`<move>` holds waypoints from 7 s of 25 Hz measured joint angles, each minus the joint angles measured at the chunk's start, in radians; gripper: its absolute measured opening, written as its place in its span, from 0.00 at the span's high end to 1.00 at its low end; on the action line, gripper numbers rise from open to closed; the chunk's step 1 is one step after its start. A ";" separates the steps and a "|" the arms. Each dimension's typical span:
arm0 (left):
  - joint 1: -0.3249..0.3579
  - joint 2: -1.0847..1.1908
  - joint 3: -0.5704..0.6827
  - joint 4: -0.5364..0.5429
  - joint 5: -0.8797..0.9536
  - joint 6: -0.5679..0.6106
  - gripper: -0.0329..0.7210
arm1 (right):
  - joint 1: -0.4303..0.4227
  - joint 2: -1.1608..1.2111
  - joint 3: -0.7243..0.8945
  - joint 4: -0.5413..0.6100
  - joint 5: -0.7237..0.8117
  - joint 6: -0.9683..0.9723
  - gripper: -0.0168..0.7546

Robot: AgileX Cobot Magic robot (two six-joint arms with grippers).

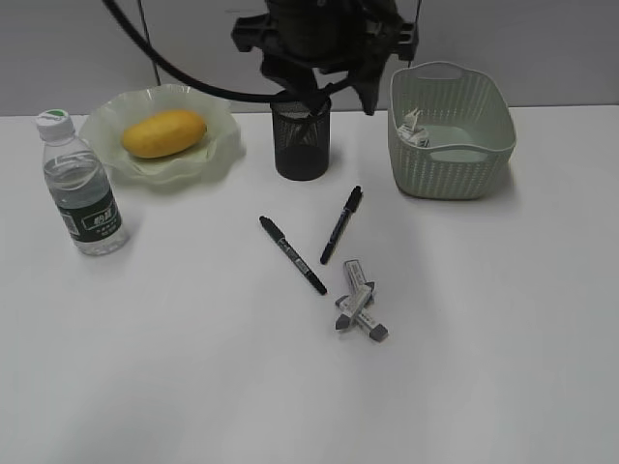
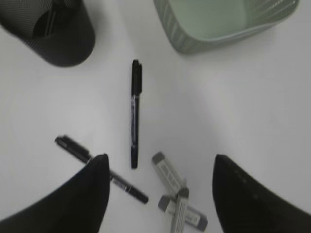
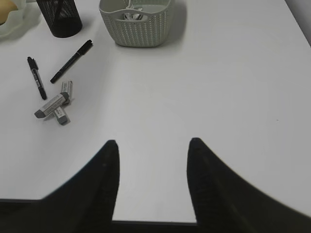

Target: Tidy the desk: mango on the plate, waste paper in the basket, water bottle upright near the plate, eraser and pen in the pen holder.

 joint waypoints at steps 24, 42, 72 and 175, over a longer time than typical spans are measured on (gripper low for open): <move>0.020 0.433 -0.325 0.070 -0.013 0.079 0.22 | 0.000 0.000 0.000 0.000 0.000 0.000 0.49; 0.037 0.531 -0.325 0.036 -0.224 0.079 0.23 | 0.000 0.000 0.000 0.000 0.001 0.000 0.49; 0.078 0.579 -0.325 -0.017 -0.288 0.079 0.38 | 0.000 0.000 0.000 0.000 0.001 0.000 0.49; 0.225 0.142 0.590 -0.154 -2.069 0.367 0.85 | 0.000 0.000 0.000 0.001 0.000 0.000 0.49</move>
